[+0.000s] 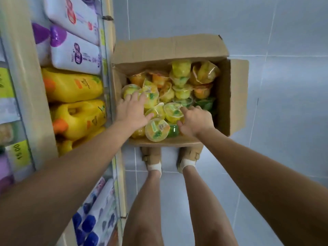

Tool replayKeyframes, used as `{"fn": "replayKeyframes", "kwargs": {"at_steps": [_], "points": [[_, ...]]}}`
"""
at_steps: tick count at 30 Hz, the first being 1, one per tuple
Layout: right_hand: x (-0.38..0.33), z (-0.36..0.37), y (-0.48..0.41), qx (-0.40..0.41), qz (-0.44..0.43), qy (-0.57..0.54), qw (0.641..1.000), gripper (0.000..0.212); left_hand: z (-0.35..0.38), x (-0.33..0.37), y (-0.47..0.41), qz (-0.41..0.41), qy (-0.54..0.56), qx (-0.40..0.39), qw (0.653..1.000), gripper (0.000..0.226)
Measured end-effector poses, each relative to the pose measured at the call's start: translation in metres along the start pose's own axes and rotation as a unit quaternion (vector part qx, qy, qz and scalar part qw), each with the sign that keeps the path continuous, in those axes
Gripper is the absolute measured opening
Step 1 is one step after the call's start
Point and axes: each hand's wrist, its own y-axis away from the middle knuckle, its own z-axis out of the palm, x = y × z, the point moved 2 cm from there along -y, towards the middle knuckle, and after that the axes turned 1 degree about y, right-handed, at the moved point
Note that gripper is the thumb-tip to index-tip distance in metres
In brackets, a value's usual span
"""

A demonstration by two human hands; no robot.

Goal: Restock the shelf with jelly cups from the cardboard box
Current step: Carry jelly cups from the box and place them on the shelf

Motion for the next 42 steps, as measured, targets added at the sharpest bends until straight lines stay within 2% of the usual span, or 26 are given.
{"fn": "replayKeyframes", "kwargs": {"at_steps": [7,11,16,20,24,31,36,42], "points": [[0.005,0.057,-0.059,-0.049,0.047,-0.009,0.998,0.063,0.039,-0.014,-0.056,-0.069,0.064,-0.025,0.995,0.090],[0.005,0.075,-0.075,-0.071,0.074,-0.016,0.995,0.074,0.047,-0.014,-0.070,-0.056,0.055,-0.008,0.997,0.086],[0.006,0.086,-0.084,-0.073,0.091,-0.044,0.992,0.082,0.054,-0.010,-0.084,-0.032,0.074,-0.018,0.997,0.092],[0.004,0.091,-0.084,-0.051,0.112,-0.129,0.984,0.079,0.055,-0.003,-0.088,-0.045,0.126,-0.016,0.991,0.089],[0.001,0.094,-0.082,-0.040,0.133,-0.253,0.958,0.075,0.058,-0.002,-0.084,-0.068,0.201,-0.011,0.977,0.085],[0.007,0.075,-0.064,-0.014,0.140,-0.325,0.935,0.068,0.041,-0.010,-0.072,-0.109,0.301,-0.046,0.946,0.073],[0.015,0.035,-0.034,0.009,0.137,-0.355,0.925,0.065,0.007,-0.007,-0.038,-0.075,0.334,-0.076,0.937,0.065],[0.020,-0.036,0.020,0.051,0.107,-0.389,0.914,0.063,-0.057,0.018,0.021,-0.026,0.383,-0.064,0.921,0.058]]}}
